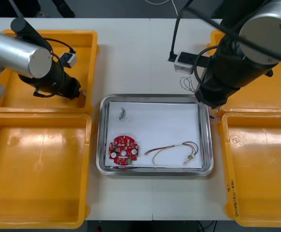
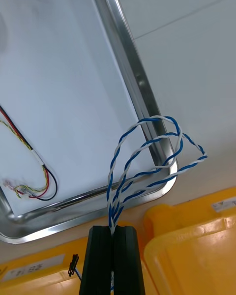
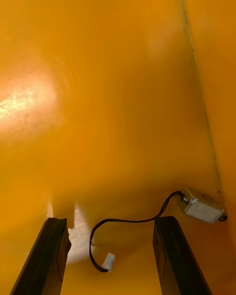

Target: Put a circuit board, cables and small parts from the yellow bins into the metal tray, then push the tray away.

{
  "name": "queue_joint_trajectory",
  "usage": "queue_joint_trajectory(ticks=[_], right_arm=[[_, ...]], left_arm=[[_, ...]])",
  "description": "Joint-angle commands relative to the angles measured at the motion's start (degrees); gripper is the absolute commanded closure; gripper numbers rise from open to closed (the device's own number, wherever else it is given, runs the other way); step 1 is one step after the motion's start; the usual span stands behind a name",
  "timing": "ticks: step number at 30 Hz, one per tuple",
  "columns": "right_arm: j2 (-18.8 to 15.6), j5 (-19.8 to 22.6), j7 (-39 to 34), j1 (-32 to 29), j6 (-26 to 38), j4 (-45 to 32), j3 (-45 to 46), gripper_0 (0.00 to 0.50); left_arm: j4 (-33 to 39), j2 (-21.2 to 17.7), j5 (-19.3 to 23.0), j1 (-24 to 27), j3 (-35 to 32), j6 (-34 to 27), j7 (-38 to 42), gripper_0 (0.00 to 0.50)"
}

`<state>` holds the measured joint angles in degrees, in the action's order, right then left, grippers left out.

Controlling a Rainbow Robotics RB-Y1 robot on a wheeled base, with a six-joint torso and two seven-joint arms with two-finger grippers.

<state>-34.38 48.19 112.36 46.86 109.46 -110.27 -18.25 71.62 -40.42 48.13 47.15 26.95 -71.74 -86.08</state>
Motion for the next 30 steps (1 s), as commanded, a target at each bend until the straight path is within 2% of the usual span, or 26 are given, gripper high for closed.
queue_joint_trajectory(ticks=[1, 8, 12, 13, 14, 15, 16, 17, 18, 30], right_arm=[[-0.77, -2.40, 4.80, -0.10, -2.06, -3.46, -5.65, 0.500], [2.30, -5.74, 11.04, -2.03, -6.37, -3.55, -7.94, 0.500], [2.92, -7.76, 11.22, -3.18, -8.39, -3.55, -9.87, 0.500], [2.92, -8.03, 11.22, -3.26, -8.74, -3.55, -10.22, 0.500], [3.01, -8.73, 11.22, -3.44, -9.62, -3.55, -11.01, 0.500], [3.01, -9.26, 11.22, -3.79, -10.41, -3.55, -11.72, 0.500], [2.92, -9.61, 11.22, -3.88, -10.85, -3.55, -12.07, 0.500], [3.01, -10.31, 11.22, -4.32, -11.64, -3.55, -12.60, 0.500], [3.10, -10.75, 11.22, -4.76, -12.26, -3.55, -13.04, 0.500], [3.36, -12.07, 12.01, -5.99, -16.13, -0.12, -16.11, 0.500]], left_arm=[[0.09, 0.95, -0.50, 2.85, 1.61, 1.17, 1.26, 0.000], [0.09, 1.04, -0.67, 2.85, 2.67, 1.25, 1.09, 0.000], [0.09, 1.04, -0.85, 2.85, 2.84, 1.60, 0.82, 0.000], [0.09, 1.04, -0.76, 2.85, 2.84, 1.60, 0.73, 0.023], [0.09, 1.04, -0.94, 2.85, 2.84, 1.69, 0.65, 0.113], [0.09, 1.04, -1.03, 2.85, 2.93, 1.78, 0.56, 0.239], [0.01, 1.04, -1.03, 2.85, 2.93, 1.78, 0.56, 0.309], [0.01, 1.04, -1.11, 2.85, 3.02, 1.78, 0.47, 0.442], [-0.08, 1.04, -1.11, 2.85, 3.10, 1.96, 0.47, 0.498], [-0.08, 1.04, -1.29, 2.85, 3.19, 2.22, 0.65, 0.500]])
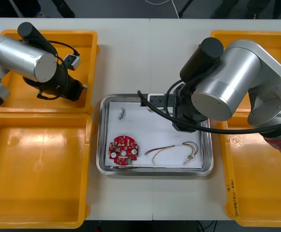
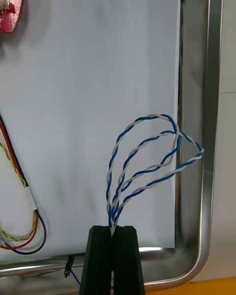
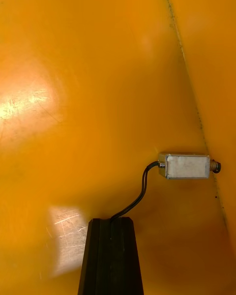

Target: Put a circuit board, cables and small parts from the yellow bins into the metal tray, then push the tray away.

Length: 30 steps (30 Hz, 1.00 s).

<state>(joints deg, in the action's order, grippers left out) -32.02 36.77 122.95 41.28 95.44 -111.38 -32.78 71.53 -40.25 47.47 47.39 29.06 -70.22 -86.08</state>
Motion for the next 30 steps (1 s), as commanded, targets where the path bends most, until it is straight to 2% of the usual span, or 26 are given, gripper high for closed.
queue_joint_trajectory(ticks=[1, 8, 16, 26, 27, 28, 29, 30], right_arm=[[0.91, -0.65, 1.51, -0.41, -2.37, 1.26, -1.67, 0.500], [1.09, -0.82, 2.12, -1.11, -6.32, 4.24, -2.64, 0.500], [1.17, -2.23, 2.91, -1.46, -10.10, 8.73, -3.69, 0.500], [1.26, -2.85, 3.18, -1.46, -10.80, 9.17, -3.69, 0.494], [1.26, -3.02, 3.09, -1.46, -10.80, 9.17, -3.69, 0.412], [1.35, -3.02, 2.91, -1.46, -10.80, 9.17, -3.69, 0.241], [1.35, -3.11, 2.82, -1.46, -10.89, 9.17, -3.69, 0.113], [1.35, -3.11, 2.74, -1.46, -10.80, 9.17, -3.69, 0.074]], left_arm=[[0.01, 0.88, -0.62, 2.62, 1.08, 0.70, 0.74, 0.500], [-0.34, 0.44, -0.62, 2.62, 0.03, 0.18, 0.65, 0.500], [-0.34, 0.35, -0.88, 2.62, -6.03, -5.45, -1.64, 0.500], [-2.62, 0.00, -1.41, 2.62, -10.17, -5.98, -5.68, 0.500], [-3.50, 0.00, -1.32, 2.62, -11.22, -5.98, -6.74, 0.500], [-4.47, 0.00, -1.32, 2.71, -12.27, -5.98, -8.05, 0.500], [-5.35, 0.00, -1.41, 2.71, -13.33, -5.98, -9.20, 0.500], [-5.79, 0.00, -1.50, 2.71, -13.86, -5.98, -9.64, 0.500]])
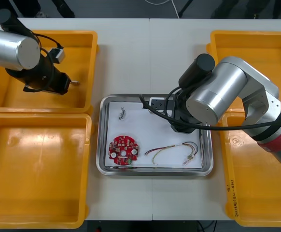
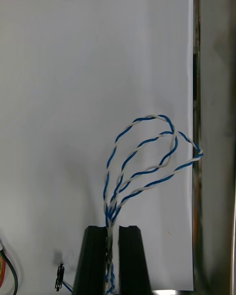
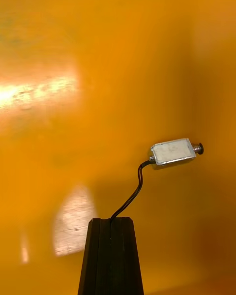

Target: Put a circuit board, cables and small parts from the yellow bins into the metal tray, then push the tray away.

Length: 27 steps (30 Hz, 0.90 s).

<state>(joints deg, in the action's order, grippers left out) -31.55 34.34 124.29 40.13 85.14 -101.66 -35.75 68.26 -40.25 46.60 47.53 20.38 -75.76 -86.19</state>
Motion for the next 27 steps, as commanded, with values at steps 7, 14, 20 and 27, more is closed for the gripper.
queue_joint_trajectory(ticks=[7, 14, 20, 27], right_arm=[[0.87, -0.33, 0.96, -0.23, -0.50, -0.56, -0.72, 0.000], [0.87, -0.24, 0.78, -0.23, -0.23, -1.09, 0.07, 0.000], [1.93, 0.28, -0.10, 1.97, 5.57, -1.09, 3.23, 0.000], [4.83, 0.81, -1.33, 5.75, 16.47, -1.09, 8.94, 0.000]], left_arm=[[-4.71, -0.35, -2.21, 3.01, -9.13, -2.20, -9.79, 0.500], [-4.98, -0.71, -4.24, 3.01, -13.26, -6.07, -9.17, 0.500], [-6.21, -1.06, -4.94, 3.01, -13.26, -6.16, -8.91, 0.498], [-6.82, -1.41, -5.29, 3.01, -13.26, -5.98, -8.73, 0.151]])
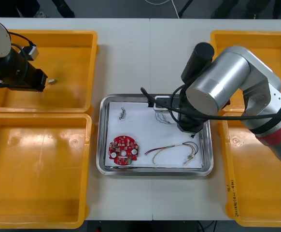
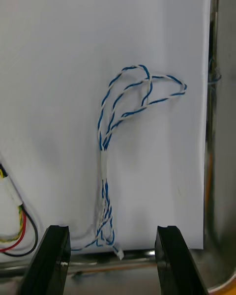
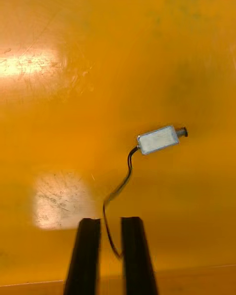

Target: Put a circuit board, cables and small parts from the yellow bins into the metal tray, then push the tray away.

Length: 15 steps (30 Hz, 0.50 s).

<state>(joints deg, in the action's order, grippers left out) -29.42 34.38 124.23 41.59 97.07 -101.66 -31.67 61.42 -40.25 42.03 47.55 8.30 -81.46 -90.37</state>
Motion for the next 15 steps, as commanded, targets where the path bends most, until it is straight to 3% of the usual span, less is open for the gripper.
queue_joint_trajectory(ticks=[1, 3, 5, 15], right_arm=[[3.14, 1.04, -1.36, 5.08, 6.46, -1.09, 5.83, 0.000], [3.58, 1.30, -1.89, 6.58, 10.24, -1.09, 7.77, 0.000], [3.93, 1.57, -2.24, 7.81, 12.93, -1.09, 9.26, 0.000], [4.20, 2.88, -4.17, 11.06, 12.93, -1.09, 20.34, 0.000]], left_arm=[[-0.08, -1.41, -0.72, 2.90, -1.18, -0.37, -4.47, 0.116], [-0.25, -1.58, -0.72, 2.90, -1.18, -0.46, -4.29, 0.002], [-0.25, -1.76, -0.45, 2.99, -1.18, -0.54, -4.20, 0.000], [-0.08, -2.72, -0.19, 4.66, -1.88, -2.83, -3.85, 0.000]])
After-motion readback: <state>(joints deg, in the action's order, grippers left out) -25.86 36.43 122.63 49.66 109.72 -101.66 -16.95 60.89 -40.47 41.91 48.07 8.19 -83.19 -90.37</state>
